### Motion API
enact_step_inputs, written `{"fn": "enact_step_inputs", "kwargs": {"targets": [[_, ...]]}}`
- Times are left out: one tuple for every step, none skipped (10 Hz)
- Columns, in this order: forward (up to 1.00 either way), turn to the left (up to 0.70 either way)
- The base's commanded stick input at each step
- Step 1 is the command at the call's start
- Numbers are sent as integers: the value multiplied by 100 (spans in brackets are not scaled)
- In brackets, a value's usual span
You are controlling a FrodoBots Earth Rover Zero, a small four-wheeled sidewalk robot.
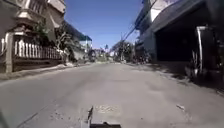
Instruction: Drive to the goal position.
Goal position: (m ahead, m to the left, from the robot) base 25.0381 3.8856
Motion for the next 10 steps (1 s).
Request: {"fn": "enact_step_inputs", "kwargs": {"targets": [[70, -3], [70, -3], [70, -3], [70, -3], [70, -3], [70, -3], [70, -3], [70, -3], [70, -3], [70, -3]]}}
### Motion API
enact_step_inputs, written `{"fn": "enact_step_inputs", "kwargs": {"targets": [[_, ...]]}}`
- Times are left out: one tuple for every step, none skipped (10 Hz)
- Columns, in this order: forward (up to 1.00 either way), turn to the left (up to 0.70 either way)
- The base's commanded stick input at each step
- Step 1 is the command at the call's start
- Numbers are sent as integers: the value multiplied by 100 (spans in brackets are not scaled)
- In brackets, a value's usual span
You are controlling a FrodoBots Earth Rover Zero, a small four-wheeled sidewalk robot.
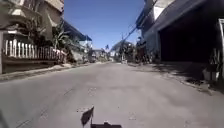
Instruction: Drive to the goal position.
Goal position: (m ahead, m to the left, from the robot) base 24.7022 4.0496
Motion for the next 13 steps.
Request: {"fn": "enact_step_inputs", "kwargs": {"targets": [[70, -3], [70, -3], [70, -3], [70, -3], [70, -3], [70, -3], [70, -3], [70, -3], [70, -3], [70, -3], [70, -3], [70, -3], [70, -3]]}}
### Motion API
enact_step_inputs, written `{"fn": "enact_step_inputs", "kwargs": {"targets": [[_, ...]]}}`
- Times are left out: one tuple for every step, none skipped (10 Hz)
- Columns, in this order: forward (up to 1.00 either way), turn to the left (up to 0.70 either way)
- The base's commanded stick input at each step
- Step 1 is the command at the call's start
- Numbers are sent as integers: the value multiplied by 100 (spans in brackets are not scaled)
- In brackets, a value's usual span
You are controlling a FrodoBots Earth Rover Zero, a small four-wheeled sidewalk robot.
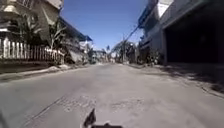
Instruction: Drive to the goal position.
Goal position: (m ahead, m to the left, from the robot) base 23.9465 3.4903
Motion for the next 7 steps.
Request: {"fn": "enact_step_inputs", "kwargs": {"targets": [[70, -3], [70, -3], [70, -17], [70, -28], [70, -33], [70, -35], [70, -35]]}}
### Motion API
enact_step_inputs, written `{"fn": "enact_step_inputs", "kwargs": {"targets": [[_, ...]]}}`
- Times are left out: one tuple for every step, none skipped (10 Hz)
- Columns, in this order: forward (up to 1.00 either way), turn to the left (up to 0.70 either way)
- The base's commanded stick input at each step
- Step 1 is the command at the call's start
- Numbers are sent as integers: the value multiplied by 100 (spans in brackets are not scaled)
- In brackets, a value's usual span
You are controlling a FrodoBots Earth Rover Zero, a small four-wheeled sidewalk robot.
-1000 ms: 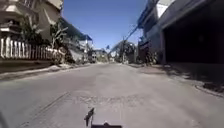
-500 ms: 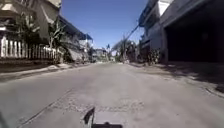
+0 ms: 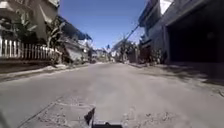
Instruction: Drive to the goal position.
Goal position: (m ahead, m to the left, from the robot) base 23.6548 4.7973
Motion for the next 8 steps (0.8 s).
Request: {"fn": "enact_step_inputs", "kwargs": {"targets": [[70, -35], [70, -35], [70, -29], [70, -22], [70, -16], [70, -9], [70, -3], [70, -3]]}}
